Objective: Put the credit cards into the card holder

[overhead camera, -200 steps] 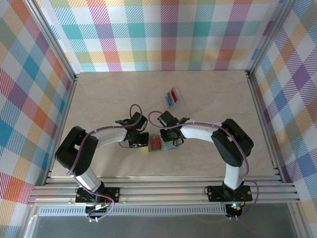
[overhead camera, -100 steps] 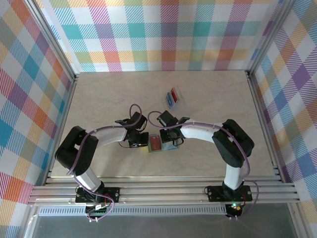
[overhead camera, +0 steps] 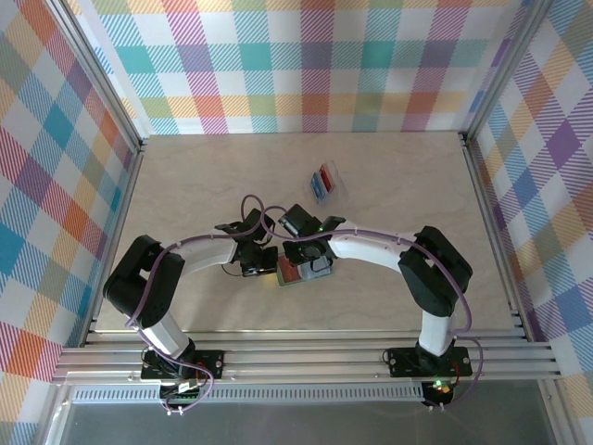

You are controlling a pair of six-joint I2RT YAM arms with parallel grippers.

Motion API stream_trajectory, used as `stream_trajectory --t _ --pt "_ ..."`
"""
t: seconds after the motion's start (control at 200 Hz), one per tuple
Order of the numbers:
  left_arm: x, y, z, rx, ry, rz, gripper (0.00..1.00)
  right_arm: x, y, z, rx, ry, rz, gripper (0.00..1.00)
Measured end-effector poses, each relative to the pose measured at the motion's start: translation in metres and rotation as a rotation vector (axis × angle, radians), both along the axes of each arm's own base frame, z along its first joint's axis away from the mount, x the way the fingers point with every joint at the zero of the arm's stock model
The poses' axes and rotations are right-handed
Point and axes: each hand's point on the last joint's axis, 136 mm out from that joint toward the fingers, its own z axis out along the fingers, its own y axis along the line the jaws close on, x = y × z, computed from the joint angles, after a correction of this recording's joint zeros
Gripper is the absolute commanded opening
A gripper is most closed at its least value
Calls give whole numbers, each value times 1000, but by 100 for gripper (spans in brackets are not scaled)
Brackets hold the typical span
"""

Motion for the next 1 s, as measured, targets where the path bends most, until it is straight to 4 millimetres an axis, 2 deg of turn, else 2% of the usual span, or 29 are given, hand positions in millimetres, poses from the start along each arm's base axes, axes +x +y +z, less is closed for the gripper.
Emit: stream_trajectory --t 0.105,0.19,0.35,0.495,0.605,0.685,0.805,0.915,1.0 --pt "0 0 0 -5 5 7 2 -5 14 3 74 35 28 33" --pt "0 0 0 -14 8 14 2 -9 14 1 115 76 33 36" --pt "1 0 3 -42 -2 28 2 -19 13 3 179 134 50 48" --pt "1 1 5 -97 2 41 3 -30 20 20 273 161 104 57" --pt "1 0 5 -131 12 51 3 -40 28 40 354 175 152 59" --pt "2 1 5 -151 16 60 3 -43 34 51 402 173 182 59" --pt "2 1 6 -174 18 68 3 -43 35 55 411 169 186 56" --pt "2 2 7 -190 9 74 4 -36 28 55 379 131 159 44" --pt "2 3 8 -200 -6 74 5 -30 21 49 339 117 126 32"
